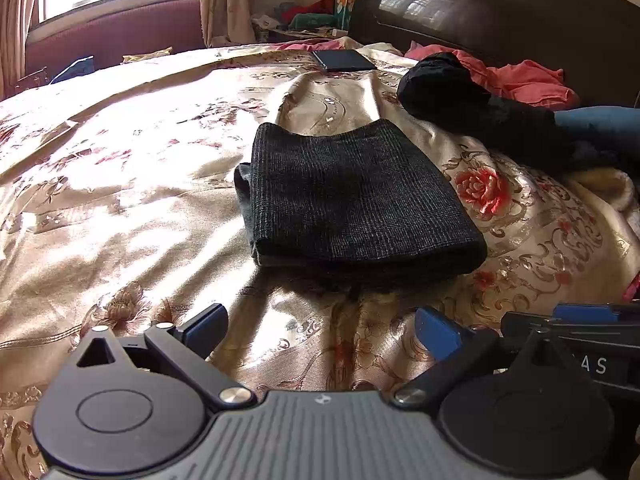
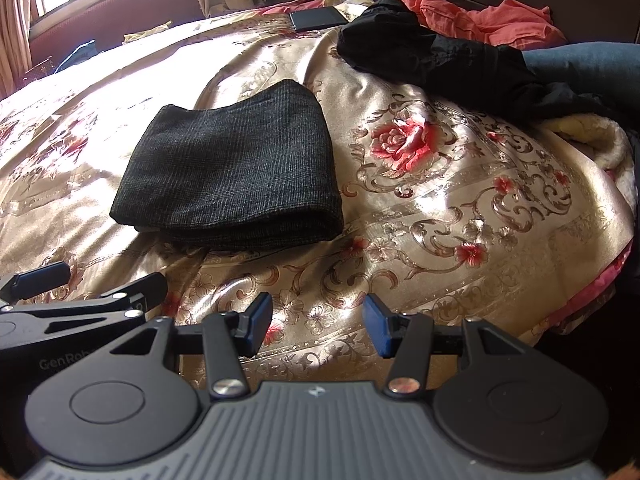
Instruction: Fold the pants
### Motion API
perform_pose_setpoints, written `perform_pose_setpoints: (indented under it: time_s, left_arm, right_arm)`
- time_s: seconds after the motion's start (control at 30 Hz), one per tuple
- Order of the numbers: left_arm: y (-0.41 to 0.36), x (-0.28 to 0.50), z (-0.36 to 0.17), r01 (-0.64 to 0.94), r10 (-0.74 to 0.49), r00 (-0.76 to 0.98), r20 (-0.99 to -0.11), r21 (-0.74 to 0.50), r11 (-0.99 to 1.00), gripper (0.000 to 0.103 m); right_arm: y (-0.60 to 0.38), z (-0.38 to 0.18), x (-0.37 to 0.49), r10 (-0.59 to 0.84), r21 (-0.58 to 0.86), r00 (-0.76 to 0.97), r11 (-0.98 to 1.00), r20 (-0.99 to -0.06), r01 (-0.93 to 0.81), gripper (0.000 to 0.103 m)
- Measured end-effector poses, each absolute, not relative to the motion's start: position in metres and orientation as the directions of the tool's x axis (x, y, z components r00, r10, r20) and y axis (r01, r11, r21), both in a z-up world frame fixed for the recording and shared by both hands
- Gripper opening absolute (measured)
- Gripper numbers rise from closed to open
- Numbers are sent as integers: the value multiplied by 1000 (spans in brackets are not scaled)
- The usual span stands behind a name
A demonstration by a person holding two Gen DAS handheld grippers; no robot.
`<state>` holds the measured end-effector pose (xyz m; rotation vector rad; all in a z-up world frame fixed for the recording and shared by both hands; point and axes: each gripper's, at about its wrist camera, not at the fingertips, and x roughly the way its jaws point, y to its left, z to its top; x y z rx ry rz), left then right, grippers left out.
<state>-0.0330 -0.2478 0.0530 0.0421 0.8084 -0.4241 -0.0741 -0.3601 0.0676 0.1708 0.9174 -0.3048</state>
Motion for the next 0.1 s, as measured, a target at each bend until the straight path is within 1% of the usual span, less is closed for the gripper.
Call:
perform_pose_setpoints:
  time_s: [0.1]
  left_arm:
    - [-248, -33, 54, 387, -359, 605, -711, -132, 912, 103]
  right_arm:
    - [-360, 68, -74, -187, 13, 569, 944, -801, 329, 52]
